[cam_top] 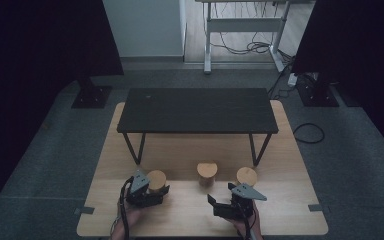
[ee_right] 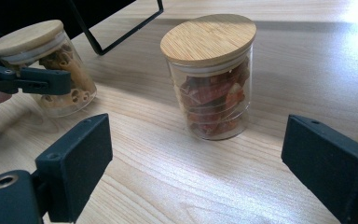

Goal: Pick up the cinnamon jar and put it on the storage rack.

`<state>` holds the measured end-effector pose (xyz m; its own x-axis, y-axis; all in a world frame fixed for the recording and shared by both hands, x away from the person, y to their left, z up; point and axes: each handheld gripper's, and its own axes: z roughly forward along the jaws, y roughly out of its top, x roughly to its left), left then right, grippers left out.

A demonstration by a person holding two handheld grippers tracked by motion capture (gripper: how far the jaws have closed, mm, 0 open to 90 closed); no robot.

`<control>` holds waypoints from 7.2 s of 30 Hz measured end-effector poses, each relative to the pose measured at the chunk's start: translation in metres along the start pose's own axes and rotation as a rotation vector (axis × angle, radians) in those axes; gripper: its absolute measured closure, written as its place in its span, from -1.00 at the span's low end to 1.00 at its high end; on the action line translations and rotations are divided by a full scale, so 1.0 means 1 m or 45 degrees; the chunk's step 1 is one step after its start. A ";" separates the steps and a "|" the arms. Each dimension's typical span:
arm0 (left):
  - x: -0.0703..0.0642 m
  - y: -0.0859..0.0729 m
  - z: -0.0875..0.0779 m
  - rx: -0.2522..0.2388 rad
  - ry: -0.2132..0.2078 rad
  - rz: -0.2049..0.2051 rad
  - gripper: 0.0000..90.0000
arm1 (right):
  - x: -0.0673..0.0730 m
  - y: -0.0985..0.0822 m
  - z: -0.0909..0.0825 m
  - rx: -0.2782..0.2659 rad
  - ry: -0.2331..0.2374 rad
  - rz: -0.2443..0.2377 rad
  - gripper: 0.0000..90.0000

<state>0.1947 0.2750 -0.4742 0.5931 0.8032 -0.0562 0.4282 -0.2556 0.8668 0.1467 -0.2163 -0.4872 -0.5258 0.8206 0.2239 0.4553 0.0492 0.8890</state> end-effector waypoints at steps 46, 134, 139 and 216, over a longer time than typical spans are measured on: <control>-0.003 0.016 -0.034 -0.080 -0.018 -0.016 -0.45 | 0.001 -0.001 0.004 0.025 -0.004 -0.012 -0.83; 0.007 0.076 -0.055 -0.169 -0.028 -0.035 -0.45 | -0.002 -0.002 0.000 -0.013 0.003 -0.028 -0.84; 0.006 0.081 -0.056 -0.174 -0.021 -0.028 -0.45 | -0.002 -0.002 0.000 -0.011 0.000 -0.026 -0.84; 0.011 0.135 -0.060 -0.230 0.055 0.029 -0.44 | 0.003 -0.002 0.001 0.004 -0.003 -0.066 -0.84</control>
<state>0.2177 0.2814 -0.3285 0.5699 0.8215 -0.0179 0.2834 -0.1761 0.9427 0.1452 -0.2138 -0.4884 -0.5468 0.8185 0.1765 0.4300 0.0936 0.8980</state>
